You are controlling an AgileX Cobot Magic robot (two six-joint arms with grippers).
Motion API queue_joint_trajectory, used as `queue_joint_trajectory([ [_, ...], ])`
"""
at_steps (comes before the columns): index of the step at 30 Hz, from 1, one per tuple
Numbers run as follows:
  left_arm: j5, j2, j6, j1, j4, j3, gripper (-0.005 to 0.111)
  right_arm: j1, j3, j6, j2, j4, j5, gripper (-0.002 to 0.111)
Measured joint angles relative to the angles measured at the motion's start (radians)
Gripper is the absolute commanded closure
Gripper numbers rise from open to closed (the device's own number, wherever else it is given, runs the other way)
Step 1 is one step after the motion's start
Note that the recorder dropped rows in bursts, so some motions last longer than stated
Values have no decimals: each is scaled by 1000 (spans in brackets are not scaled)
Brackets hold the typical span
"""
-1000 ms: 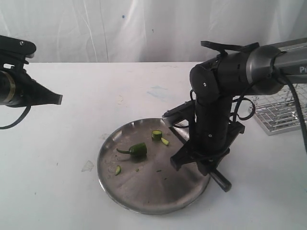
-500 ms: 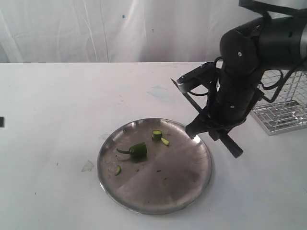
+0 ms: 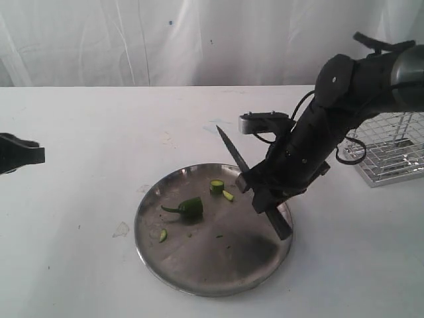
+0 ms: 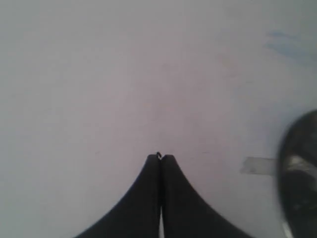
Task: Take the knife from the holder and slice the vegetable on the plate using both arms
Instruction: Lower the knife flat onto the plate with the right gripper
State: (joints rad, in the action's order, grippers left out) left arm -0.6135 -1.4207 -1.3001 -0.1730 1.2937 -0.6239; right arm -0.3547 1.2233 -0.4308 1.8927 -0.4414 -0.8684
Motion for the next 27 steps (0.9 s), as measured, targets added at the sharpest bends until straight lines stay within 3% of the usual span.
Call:
queue_joint_trajectory([
  [4, -123, 0, 37, 0, 10, 0, 107, 0, 0, -72, 62, -81, -2, 108],
  [13, -45, 0, 45, 0, 8, 1, 107, 0, 0, -185, 124, -183, -22, 107],
  [20, -42, 0, 45, 0, 7, 1, 107, 0, 0, -189, 140, -187, -25, 88],
  [27, -42, 0, 45, 0, -1, 1, 107, 0, 0, -189, 140, -193, -27, 80],
])
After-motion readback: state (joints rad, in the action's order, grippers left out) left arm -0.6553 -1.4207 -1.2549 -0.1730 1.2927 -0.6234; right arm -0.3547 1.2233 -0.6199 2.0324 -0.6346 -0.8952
